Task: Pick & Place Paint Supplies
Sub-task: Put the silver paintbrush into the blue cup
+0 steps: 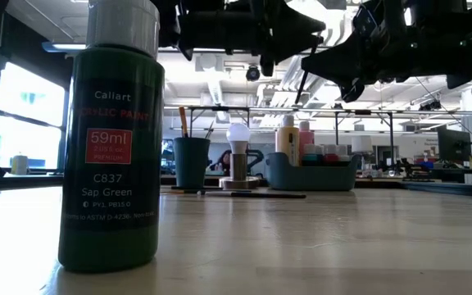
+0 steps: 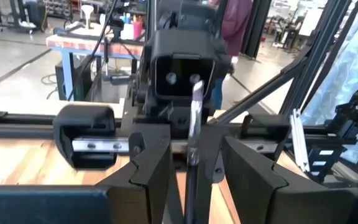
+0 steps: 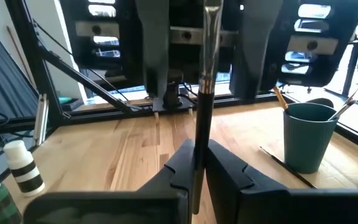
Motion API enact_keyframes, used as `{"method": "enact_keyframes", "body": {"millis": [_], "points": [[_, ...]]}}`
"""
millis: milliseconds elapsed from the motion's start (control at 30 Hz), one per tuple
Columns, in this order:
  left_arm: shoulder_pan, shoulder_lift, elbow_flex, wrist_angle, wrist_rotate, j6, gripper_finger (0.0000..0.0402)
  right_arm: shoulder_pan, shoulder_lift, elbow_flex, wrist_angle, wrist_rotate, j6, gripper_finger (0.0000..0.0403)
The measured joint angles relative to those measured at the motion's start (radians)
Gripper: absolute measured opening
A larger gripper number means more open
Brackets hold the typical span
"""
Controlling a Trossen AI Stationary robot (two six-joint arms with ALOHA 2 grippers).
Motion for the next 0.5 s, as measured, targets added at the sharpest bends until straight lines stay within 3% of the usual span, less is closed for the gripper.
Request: {"method": "enact_keyframes", "body": {"millis": [500], "points": [[0.000,0.008,0.000,0.008,-0.034,0.000,0.0143,0.000,0.000,0.000,0.004,0.000,-0.001,0.0025]]}}
